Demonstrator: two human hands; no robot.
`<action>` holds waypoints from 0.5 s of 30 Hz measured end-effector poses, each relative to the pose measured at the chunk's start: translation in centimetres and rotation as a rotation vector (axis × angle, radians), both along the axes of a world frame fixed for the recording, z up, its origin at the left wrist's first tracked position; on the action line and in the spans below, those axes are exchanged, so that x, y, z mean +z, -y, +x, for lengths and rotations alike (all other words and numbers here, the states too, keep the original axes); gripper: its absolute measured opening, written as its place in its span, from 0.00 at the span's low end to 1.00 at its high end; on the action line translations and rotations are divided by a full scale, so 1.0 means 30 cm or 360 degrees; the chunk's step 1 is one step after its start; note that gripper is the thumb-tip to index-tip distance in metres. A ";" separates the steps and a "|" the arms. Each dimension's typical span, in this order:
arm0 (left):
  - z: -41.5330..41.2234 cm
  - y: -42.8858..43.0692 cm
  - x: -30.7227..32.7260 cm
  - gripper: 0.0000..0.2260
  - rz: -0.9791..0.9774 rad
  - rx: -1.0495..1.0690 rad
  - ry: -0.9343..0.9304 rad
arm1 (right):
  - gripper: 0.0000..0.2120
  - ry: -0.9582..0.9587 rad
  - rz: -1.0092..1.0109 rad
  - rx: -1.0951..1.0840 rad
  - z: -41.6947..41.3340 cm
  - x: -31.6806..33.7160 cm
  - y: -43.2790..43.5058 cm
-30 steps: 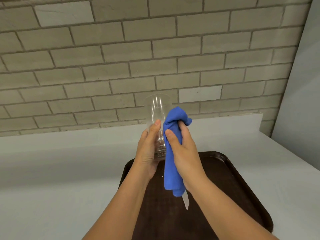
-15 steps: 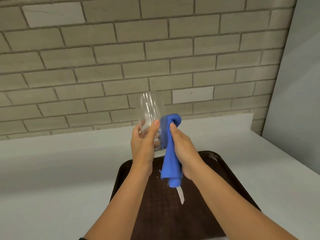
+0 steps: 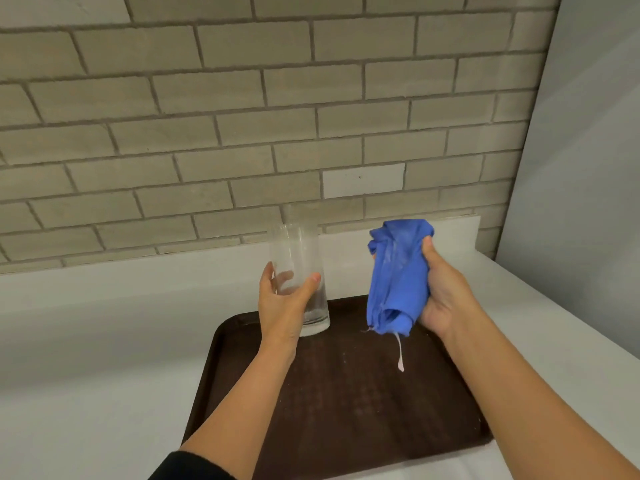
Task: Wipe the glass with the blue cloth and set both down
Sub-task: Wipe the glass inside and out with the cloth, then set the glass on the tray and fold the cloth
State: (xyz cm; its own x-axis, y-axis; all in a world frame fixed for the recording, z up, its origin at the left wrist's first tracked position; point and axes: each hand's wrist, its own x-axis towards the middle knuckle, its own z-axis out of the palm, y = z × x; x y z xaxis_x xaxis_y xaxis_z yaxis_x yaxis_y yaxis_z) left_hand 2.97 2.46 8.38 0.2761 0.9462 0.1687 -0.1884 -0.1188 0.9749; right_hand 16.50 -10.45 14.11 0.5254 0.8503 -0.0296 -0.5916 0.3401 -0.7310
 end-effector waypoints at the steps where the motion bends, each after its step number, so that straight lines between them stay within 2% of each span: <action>1: 0.006 0.001 -0.017 0.39 -0.0002 -0.0011 -0.0053 | 0.23 0.0001 0.0018 -0.0026 0.017 0.012 0.013; 9: 0.055 0.014 -0.133 0.47 0.0083 -0.0130 -0.0353 | 0.24 0.0026 0.0077 -0.0115 0.074 0.030 0.071; 15: 0.074 0.027 -0.210 0.48 0.0084 -0.0187 -0.0410 | 0.22 0.0018 0.0034 -0.0209 0.089 0.008 0.090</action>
